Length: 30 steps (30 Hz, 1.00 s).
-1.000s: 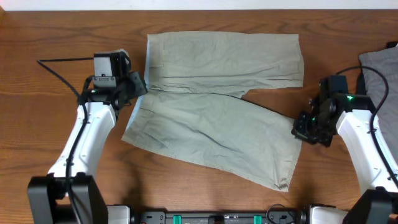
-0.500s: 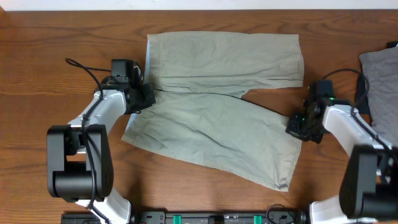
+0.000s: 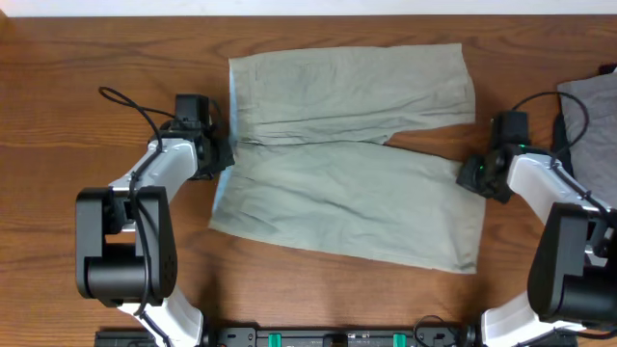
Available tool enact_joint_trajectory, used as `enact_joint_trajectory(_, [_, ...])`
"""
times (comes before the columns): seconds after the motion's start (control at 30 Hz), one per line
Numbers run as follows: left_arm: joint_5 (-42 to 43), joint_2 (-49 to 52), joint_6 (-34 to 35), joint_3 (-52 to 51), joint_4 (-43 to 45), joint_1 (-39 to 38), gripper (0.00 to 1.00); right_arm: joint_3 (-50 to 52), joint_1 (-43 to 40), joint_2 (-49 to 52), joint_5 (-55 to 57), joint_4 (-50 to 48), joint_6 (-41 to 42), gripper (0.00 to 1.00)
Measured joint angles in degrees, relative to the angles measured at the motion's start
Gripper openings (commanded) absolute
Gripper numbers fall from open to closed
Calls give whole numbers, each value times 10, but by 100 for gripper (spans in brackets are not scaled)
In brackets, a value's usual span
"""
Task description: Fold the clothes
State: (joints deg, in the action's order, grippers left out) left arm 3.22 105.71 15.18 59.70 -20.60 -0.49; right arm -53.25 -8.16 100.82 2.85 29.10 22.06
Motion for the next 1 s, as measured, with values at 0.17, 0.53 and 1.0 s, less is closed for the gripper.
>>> enact_joint_trajectory(0.17, [10, -20, 0, 0, 0, 0, 7, 0, -6, 2, 4, -9, -5, 4])
enact_joint_trajectory(0.53, [109, -144, 0, 9, -188, 0, 7, 0, -6, 2, 5, -10, -7, 6])
enact_joint_trajectory(1.0, [51, -134, -4, -21, -231, 11, 43, 0, -6, 3, 6, -12, -9, 9])
